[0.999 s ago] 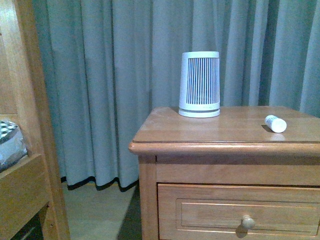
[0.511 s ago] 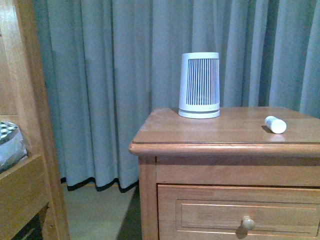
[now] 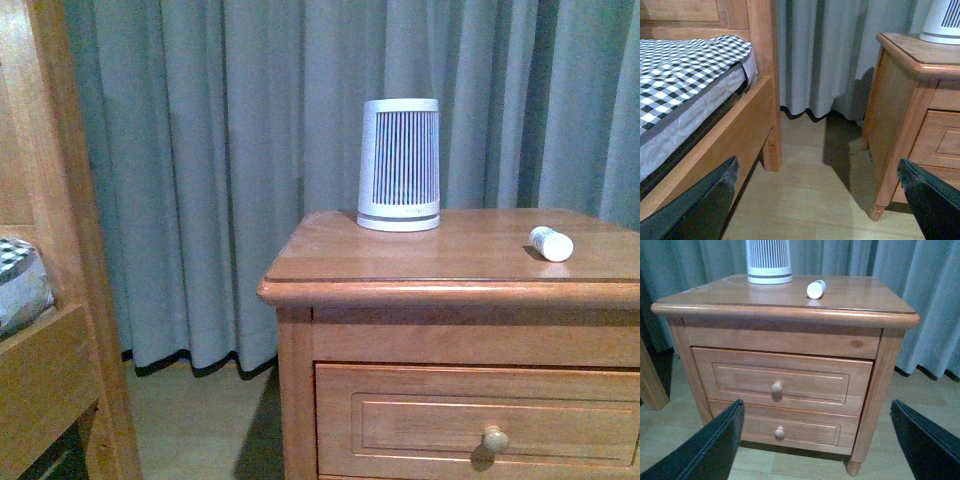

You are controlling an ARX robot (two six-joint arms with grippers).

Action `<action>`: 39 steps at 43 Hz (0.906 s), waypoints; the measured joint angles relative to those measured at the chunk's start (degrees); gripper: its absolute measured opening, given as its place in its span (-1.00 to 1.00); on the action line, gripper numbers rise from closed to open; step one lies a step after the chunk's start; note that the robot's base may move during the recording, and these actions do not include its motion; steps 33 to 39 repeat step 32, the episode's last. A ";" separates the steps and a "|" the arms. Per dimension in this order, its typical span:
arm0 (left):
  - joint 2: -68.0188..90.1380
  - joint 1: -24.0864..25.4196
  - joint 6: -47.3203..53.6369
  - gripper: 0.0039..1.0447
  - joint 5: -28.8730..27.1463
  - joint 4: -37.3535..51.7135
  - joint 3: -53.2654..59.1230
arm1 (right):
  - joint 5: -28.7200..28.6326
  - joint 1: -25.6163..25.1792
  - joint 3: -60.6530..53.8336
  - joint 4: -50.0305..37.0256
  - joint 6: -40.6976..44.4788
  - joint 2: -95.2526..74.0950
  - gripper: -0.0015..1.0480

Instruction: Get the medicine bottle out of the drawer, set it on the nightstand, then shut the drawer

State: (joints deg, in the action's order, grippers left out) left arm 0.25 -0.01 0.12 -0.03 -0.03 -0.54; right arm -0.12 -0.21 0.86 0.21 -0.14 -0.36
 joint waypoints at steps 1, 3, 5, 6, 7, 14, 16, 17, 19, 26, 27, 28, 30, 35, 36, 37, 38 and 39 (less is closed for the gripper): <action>0.00 0.00 0.00 0.88 0.00 0.00 0.00 | 0.00 0.00 0.00 0.00 0.00 0.00 0.83; 0.00 0.00 0.00 0.88 0.00 0.00 0.00 | 0.00 0.00 0.00 0.00 -0.02 0.00 0.90; 0.00 0.00 0.00 0.88 0.00 0.00 -0.02 | 0.00 0.00 0.00 0.00 -0.02 0.00 0.87; 0.00 0.00 0.00 0.88 0.00 0.00 0.00 | 0.00 0.00 0.00 0.00 -0.02 0.00 0.86; 0.00 0.00 0.00 0.88 0.00 0.00 0.00 | 0.00 0.00 0.00 0.00 -0.02 0.00 0.87; 0.00 0.00 0.00 0.88 0.00 0.00 0.00 | 0.00 0.00 0.00 0.00 -0.02 0.00 0.87; 0.00 0.00 0.00 0.88 0.00 0.00 -0.02 | 0.00 0.00 0.00 0.00 -0.02 0.00 0.87; 0.00 0.00 0.00 0.88 0.00 0.00 0.00 | 0.00 0.00 0.00 -0.02 -0.02 0.00 0.87; 0.00 0.00 0.00 0.88 0.00 0.00 0.00 | 0.00 0.00 0.00 0.00 -0.02 0.00 0.87; 0.00 0.00 0.00 0.88 0.00 0.00 0.00 | 0.00 0.00 0.00 0.00 -0.02 0.00 0.87; 0.00 0.00 0.00 0.88 0.00 0.00 0.00 | 0.00 0.00 0.00 0.00 -0.02 0.00 0.87; 0.00 0.00 0.00 0.88 0.00 0.00 0.00 | 0.00 0.00 0.00 0.00 -0.02 0.00 0.87; 0.00 0.00 0.00 0.88 0.00 0.00 0.00 | 0.00 0.00 0.00 0.00 -0.02 0.00 0.87; 0.00 0.00 0.00 0.88 0.00 0.00 0.00 | 0.00 0.00 0.00 0.00 -0.02 0.00 0.87; 0.00 0.00 0.00 0.88 0.00 0.00 0.00 | 0.00 0.00 0.00 0.00 -0.02 0.00 0.87; 0.00 0.00 0.00 0.88 0.00 0.00 0.00 | 0.00 0.00 0.00 0.00 -0.02 0.00 0.87; 0.00 0.00 0.00 0.88 0.00 0.00 0.00 | 0.00 0.00 0.00 0.00 -0.02 0.00 0.87; 0.00 0.00 0.00 0.88 0.00 0.00 0.00 | 0.00 0.00 0.00 0.00 -0.02 0.00 0.87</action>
